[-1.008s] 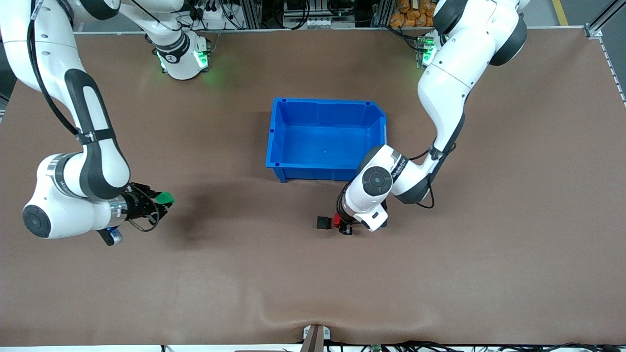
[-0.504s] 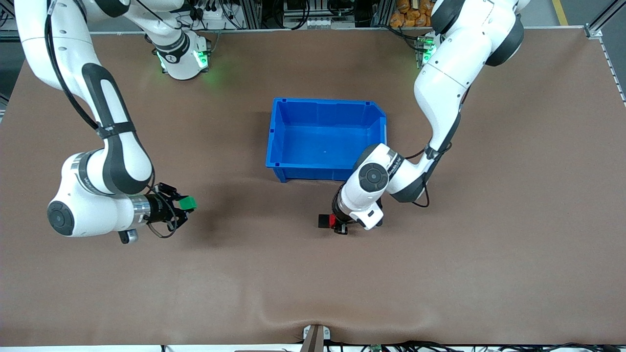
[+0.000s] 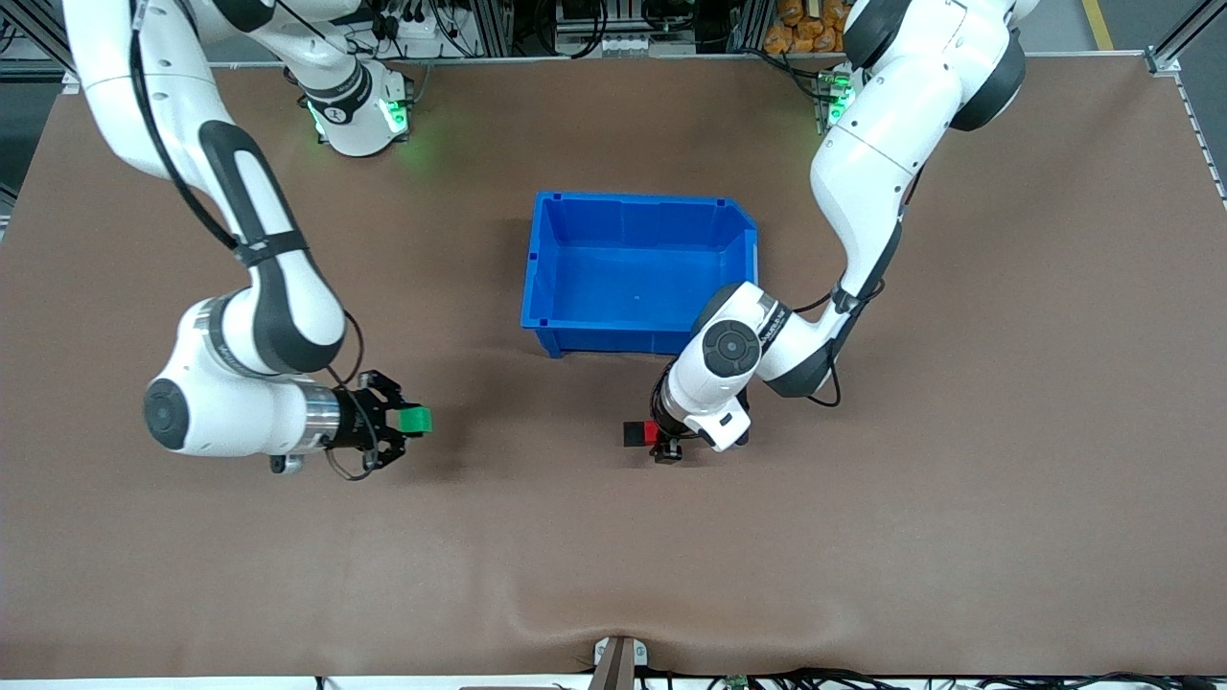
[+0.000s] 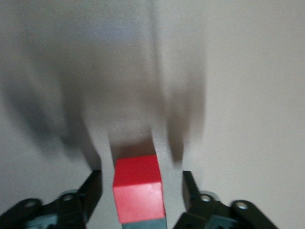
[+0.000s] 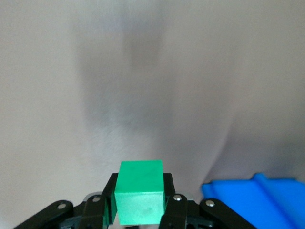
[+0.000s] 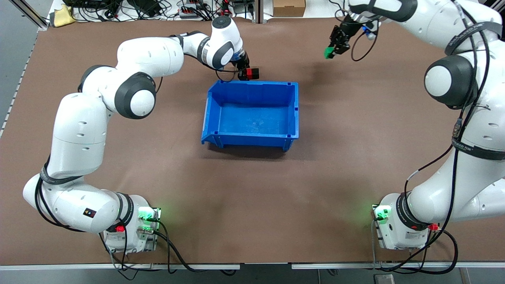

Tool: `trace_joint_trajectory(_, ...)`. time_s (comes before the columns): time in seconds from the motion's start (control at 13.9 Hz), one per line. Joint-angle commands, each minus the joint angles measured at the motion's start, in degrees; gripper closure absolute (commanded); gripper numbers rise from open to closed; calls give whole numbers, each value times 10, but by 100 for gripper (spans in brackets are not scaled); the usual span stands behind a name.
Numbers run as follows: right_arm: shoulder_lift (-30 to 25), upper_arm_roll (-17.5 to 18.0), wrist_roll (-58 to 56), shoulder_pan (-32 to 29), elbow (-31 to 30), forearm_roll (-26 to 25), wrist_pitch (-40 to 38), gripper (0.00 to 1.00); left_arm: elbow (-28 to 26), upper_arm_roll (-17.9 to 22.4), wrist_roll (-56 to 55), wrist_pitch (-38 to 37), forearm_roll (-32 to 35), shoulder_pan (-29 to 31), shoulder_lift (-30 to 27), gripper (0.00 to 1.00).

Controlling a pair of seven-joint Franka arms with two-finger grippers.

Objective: Attach green and red cubes to black cube
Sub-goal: 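Place the red cube against the black cube while the right gripper lifts green, then open the left gripper and withdraw while the right gripper carries the green cube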

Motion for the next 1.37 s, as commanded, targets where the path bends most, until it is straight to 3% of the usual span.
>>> trace_joint_trajectory(0.0,17,-2,64,24,9,16,40,100,8,7,5,-36,4,4,-33,0)
trace_joint_trajectory(0.36,38,-2,137,68,11,38,133,100,3,7,110,-144,3,47,-123,0)
trace_joint_trajectory(0.72,110,-3,204,132,74,43,216,100,-30,5,293,-242,3,123,-201,0)
trace_joint_trajectory(1.3,167,-7,212,196,113,36,232,100,-163,-30,589,-246,-52,260,-362,0)
